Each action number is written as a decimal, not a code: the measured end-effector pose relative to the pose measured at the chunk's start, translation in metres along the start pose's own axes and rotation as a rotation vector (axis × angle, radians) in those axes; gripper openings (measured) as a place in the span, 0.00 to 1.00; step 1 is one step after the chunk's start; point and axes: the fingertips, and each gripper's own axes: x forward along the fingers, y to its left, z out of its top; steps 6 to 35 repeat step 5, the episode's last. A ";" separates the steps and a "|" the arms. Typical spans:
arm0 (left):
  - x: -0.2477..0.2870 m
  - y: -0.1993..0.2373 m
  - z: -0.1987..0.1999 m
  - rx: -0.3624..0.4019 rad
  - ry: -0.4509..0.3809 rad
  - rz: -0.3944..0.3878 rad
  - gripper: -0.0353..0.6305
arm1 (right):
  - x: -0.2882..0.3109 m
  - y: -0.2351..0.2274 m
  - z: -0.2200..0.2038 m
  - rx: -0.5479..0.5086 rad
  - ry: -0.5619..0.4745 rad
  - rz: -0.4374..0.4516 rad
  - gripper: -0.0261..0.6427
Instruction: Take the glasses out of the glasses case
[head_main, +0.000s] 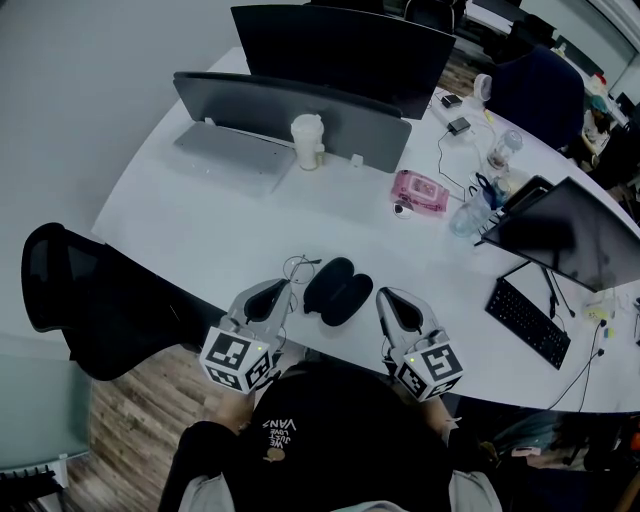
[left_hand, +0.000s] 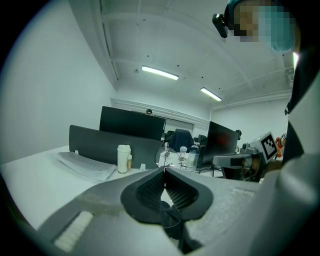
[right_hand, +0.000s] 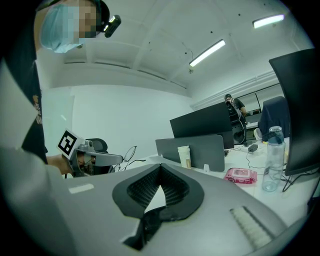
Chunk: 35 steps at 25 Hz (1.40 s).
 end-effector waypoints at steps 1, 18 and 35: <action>0.001 0.000 0.000 0.000 0.000 0.000 0.07 | 0.001 0.000 0.000 0.000 0.001 0.000 0.04; 0.004 0.002 0.000 -0.002 0.002 -0.002 0.07 | 0.003 -0.002 0.001 0.000 0.005 0.000 0.04; 0.004 0.002 0.000 -0.002 0.002 -0.002 0.07 | 0.003 -0.002 0.001 0.000 0.005 0.000 0.04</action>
